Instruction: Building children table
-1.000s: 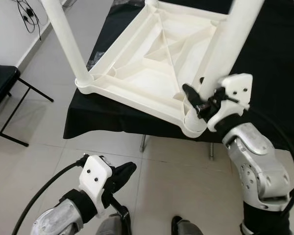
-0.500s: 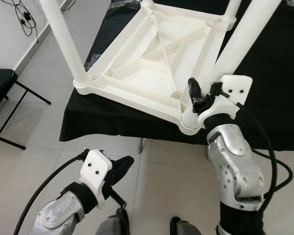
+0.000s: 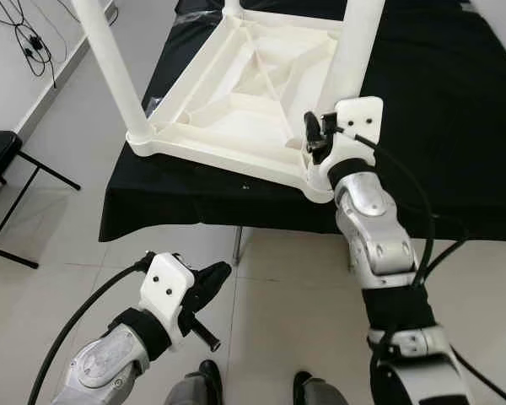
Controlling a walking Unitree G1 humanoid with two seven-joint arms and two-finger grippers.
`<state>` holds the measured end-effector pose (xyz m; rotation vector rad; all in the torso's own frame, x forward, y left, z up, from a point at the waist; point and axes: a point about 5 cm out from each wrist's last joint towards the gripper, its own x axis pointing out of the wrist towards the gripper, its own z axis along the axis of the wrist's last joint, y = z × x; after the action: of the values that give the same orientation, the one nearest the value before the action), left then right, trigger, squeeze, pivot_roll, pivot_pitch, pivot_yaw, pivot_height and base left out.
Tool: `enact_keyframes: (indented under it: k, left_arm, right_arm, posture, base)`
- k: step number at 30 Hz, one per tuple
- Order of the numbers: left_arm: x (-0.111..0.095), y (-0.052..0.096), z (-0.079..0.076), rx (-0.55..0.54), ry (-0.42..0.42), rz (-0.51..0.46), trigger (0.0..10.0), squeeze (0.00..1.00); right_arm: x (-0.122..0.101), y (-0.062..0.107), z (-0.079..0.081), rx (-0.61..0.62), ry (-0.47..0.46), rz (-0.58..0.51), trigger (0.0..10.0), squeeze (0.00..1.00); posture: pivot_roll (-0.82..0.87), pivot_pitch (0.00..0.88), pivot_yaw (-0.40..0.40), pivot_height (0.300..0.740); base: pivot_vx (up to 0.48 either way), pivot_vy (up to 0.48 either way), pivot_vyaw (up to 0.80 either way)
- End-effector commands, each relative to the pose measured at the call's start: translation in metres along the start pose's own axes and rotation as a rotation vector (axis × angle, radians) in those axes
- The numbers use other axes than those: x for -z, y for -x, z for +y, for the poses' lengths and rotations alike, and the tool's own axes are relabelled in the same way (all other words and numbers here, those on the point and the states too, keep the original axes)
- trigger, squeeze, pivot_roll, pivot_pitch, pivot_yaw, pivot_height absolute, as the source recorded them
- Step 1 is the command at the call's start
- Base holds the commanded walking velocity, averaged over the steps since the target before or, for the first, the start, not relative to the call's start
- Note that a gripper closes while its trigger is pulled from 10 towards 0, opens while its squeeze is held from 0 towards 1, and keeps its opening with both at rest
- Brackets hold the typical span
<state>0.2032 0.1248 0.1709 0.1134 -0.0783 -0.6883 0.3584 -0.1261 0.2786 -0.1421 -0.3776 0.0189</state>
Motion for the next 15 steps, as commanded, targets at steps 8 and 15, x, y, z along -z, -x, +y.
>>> enact_keyframes:
  k: [8, 15]
  left_arm:
    - [0.006, 0.002, -0.003, -0.001, 0.006, 0.017, 10.0, 0.0]
    - [0.008, 0.0, 0.002, -0.034, 0.008, 0.032, 10.0, 0.0]
  right_arm:
    - [-0.004, -0.018, -0.026, 0.079, 0.033, -0.061, 10.0, 0.0]
    - [-0.012, -0.015, -0.016, -0.121, -0.199, -0.092, 10.0, 0.0]
  posture:
    - [0.0, 0.245, 0.014, 0.74]
    - [-0.01, 0.236, 0.009, 0.74]
  base:
    - [0.0, 0.0, 0.0]
    - [0.0, 0.0, 0.0]
